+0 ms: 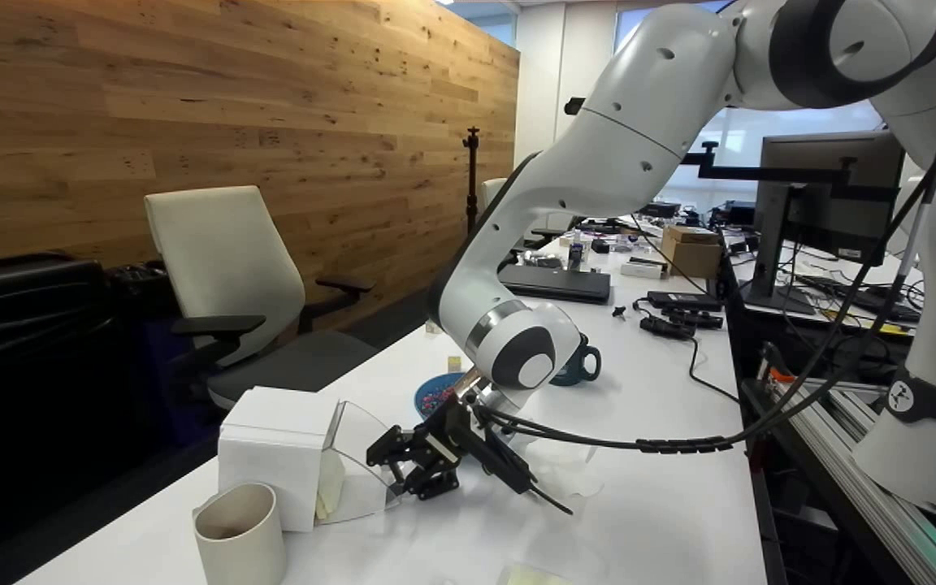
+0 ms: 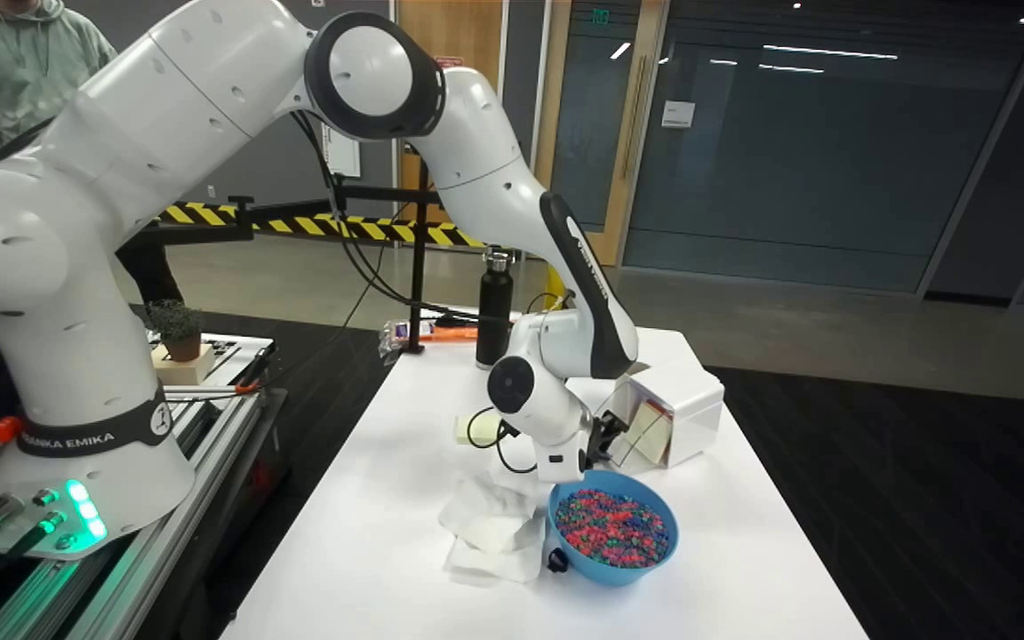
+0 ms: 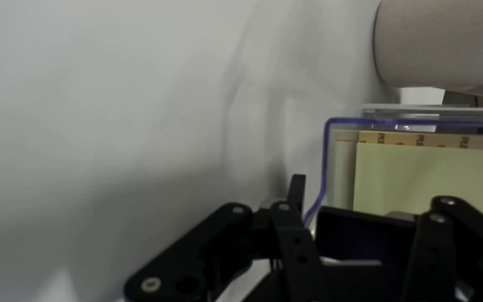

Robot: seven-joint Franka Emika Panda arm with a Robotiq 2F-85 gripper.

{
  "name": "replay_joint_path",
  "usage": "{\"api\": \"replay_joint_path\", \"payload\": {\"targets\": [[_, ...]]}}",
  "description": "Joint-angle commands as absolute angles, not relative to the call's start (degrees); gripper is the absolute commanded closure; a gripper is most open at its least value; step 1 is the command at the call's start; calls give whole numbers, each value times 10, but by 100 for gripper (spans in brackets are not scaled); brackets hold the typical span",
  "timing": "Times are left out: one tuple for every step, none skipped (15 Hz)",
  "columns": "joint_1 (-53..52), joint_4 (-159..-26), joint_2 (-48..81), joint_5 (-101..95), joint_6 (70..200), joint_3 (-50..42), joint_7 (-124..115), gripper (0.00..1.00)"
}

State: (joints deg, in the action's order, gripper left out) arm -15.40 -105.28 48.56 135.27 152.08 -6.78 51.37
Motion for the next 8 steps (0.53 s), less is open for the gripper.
{"api": "replay_joint_path", "payload": {"targets": [[-161,-1048,482,1343,1520,-75,501,100],[-162,-1048,481,1343,1520,-76,501,100],[-162,-1048,480,1345,1519,-76,504,100],[-163,-1047,478,1345,1520,-76,504,100],[-163,-1047,477,1346,1519,-77,505,100],[-164,-1047,476,1346,1520,-77,506,100],[-165,-1047,475,1346,1520,-78,507,100],[-166,-1049,473,1347,1520,-79,508,100]]}}
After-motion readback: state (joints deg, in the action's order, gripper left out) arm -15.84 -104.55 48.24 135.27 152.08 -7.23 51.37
